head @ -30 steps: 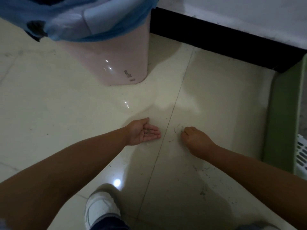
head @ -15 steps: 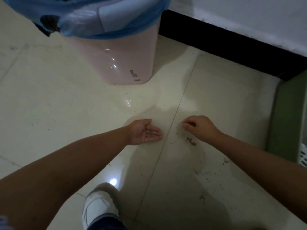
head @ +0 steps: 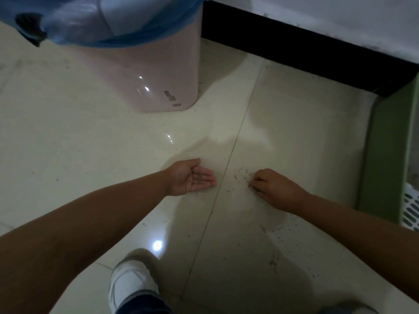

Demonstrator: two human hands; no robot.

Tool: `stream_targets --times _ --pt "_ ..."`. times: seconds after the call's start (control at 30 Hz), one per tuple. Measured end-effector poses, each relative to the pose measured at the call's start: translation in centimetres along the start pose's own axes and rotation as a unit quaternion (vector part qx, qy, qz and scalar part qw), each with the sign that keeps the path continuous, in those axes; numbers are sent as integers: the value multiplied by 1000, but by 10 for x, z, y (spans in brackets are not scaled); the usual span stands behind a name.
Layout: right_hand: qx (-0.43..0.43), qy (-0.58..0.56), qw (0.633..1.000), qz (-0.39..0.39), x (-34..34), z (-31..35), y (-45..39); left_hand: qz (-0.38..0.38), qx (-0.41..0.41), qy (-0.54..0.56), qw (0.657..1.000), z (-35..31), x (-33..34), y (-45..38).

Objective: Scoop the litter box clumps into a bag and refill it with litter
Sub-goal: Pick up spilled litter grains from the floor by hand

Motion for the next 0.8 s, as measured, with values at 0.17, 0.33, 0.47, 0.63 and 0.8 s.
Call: stream_targets --times 0.17,0.33,0.47,0.63,0.8 --pt "5 9 1000 -8 3 -2 -5 -11 0 17 1000 -1 1 4" --pt "25 51 998 -40 0 1 -6 -13 0 29 1000 -2 1 5" --pt "47 85 995 -33 1 7 -7 -9 1 30 1000 -1 0 4" --pt "240 -180 952 -66 -6 -19 -4 -10 11 34 999 -3 1 5" --pt "218 -641 732 -72 -6 10 -24 5 12 35 999 -2 3 5"
Point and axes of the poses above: each hand's wrist, its own y-axis away from the middle knuckle, its own x-axis out of the palm, z = x × y, the point moved 9 cm from there along -y, towards the middle knuckle, and after that the axes turned 9 degrees about z, right-handed, at the moved point
